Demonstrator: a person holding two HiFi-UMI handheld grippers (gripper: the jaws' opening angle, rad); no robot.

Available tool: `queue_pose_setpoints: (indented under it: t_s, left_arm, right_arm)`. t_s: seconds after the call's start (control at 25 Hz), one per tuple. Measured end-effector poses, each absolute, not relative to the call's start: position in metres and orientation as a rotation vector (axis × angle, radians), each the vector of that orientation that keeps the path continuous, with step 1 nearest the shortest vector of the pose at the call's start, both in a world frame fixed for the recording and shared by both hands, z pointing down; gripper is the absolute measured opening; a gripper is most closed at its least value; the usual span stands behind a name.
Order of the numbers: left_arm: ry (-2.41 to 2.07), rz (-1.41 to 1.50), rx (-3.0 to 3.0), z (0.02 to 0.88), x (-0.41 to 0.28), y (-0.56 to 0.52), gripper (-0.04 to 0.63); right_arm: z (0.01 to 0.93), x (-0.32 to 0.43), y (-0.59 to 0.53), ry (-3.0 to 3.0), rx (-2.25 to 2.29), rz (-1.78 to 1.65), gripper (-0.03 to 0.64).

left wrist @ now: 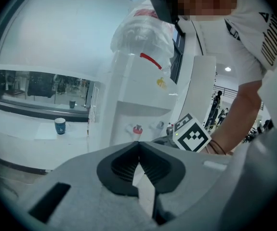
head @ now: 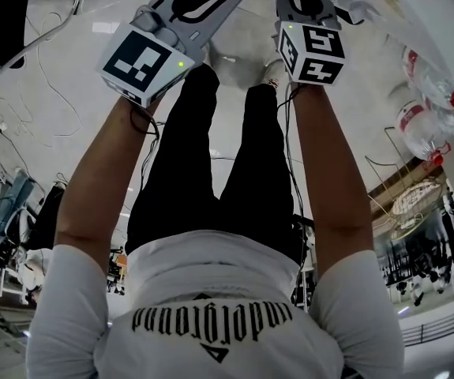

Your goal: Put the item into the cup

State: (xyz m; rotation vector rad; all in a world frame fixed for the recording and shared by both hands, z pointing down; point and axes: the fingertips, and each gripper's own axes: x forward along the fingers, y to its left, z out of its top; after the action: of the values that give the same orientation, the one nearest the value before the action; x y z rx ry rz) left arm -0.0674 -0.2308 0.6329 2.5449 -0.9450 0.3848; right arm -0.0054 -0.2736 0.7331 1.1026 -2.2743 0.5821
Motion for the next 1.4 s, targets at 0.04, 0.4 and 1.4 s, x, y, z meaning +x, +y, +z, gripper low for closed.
queue_pose_setpoints:
  t_s: [0.04, 0.4, 1.4]
  left_arm:
    - [-0.958, 0.387, 2.543, 0.636, -0.07, -0.233, 0.015]
    - [-0.995, 0.368, 2.531, 0.648, -0.075, -0.246, 0.015]
    - [-1.006, 0.355, 2.536, 0.638, -0.067, -0.236, 0.015]
  right_arm:
    - [0.736, -0.007, -0.275, -2.272, 1.105, 0.584, 0.078]
    - [0.753, -0.006, -0.282, -2.251, 1.148, 0.588, 0.078]
    - [0.738, -0.003, -0.286, -2.273, 1.183, 0.585, 0.152]
